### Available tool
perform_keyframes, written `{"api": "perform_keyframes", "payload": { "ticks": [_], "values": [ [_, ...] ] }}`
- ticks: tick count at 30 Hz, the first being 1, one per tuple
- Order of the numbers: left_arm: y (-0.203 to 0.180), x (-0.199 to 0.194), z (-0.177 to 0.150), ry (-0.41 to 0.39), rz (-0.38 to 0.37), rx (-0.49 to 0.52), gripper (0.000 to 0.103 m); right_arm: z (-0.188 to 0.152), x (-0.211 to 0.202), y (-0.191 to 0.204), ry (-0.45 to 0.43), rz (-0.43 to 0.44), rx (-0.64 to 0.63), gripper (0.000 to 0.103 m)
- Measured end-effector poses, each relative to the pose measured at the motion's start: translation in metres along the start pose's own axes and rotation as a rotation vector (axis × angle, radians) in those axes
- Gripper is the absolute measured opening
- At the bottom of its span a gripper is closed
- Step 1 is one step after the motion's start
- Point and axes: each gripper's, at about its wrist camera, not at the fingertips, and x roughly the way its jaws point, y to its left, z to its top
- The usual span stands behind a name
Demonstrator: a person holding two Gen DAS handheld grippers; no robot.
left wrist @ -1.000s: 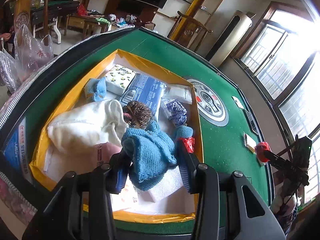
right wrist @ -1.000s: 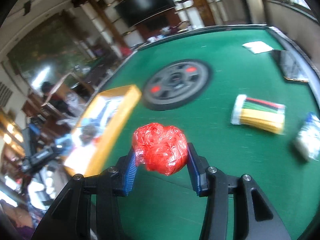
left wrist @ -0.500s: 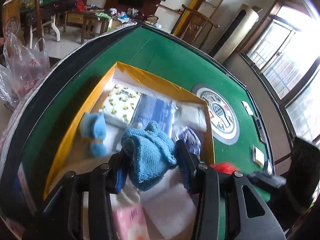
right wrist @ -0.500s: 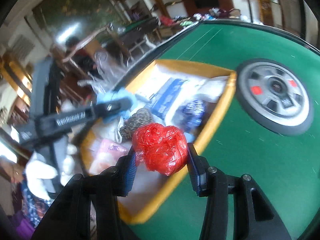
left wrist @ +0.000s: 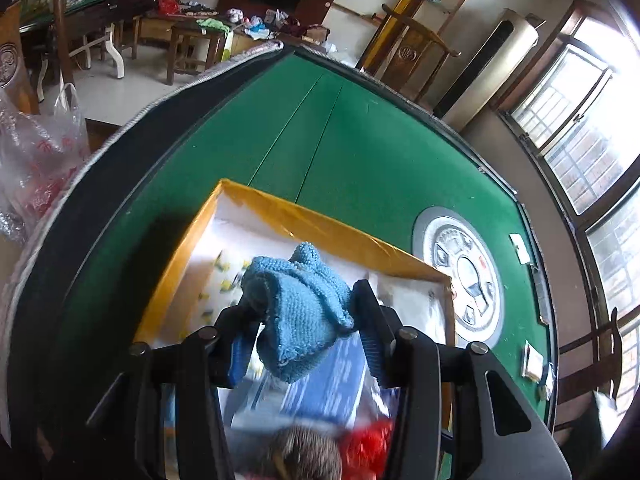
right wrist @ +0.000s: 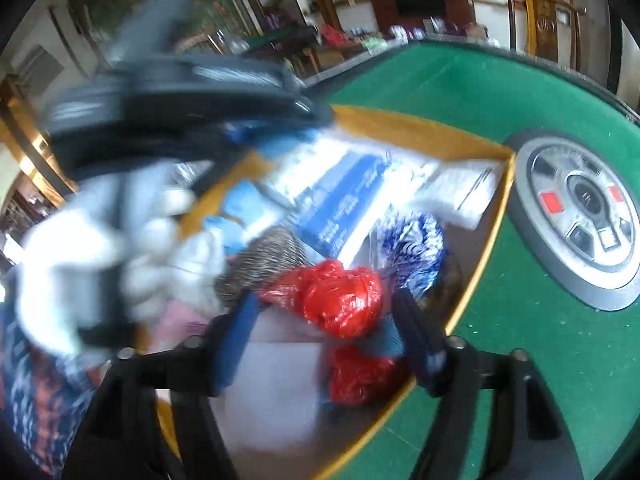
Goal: Organize soft objects
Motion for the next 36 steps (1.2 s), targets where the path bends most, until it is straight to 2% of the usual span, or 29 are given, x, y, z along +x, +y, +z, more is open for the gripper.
{"api": "perform_keyframes", "payload": {
  "ticks": [4,7,8,13,18,20,24,29,33,36],
  "values": [
    [-0.004,0.022,0.004,0.047,0.043,0.016,0.050,-0.010,-0.031,-0.008,-0.092,0.012,-0.007,0.071],
    [-0.006,0.027,0.004,0.048,0.062,0.011,0.067,-0.016,-0.046,-0.025,-0.151,-0.008,0.004,0.072],
    [-0.007,0.028,0.004,0.051,0.062,0.009,0.070,-0.014,-0.049,-0.031,-0.167,-0.015,0.011,0.072],
    [-0.014,0.018,0.003,0.021,0.088,0.023,0.070,-0.018,-0.062,-0.076,-0.258,0.013,0.128,0.072],
    [-0.024,-0.007,-0.004,-0.041,0.134,0.066,0.070,-0.027,-0.061,-0.093,-0.228,0.000,0.169,0.072],
    [-0.025,-0.018,-0.014,-0.047,0.114,0.061,0.070,-0.027,-0.062,-0.095,-0.221,0.015,0.183,0.072],
    [-0.028,-0.020,-0.025,0.013,0.066,0.047,0.070,-0.030,-0.067,-0.095,-0.217,0.004,0.183,0.072],
    [-0.034,0.010,-0.012,0.092,0.023,0.010,0.067,-0.032,-0.062,-0.103,-0.194,-0.010,0.218,0.072],
    [-0.037,0.037,0.000,0.118,-0.104,-0.061,0.067,-0.033,-0.061,-0.108,-0.189,-0.017,0.233,0.072],
    [-0.044,0.036,0.003,0.120,-0.120,-0.042,0.067,-0.035,-0.062,-0.112,-0.180,-0.020,0.244,0.072]
  ]
}}
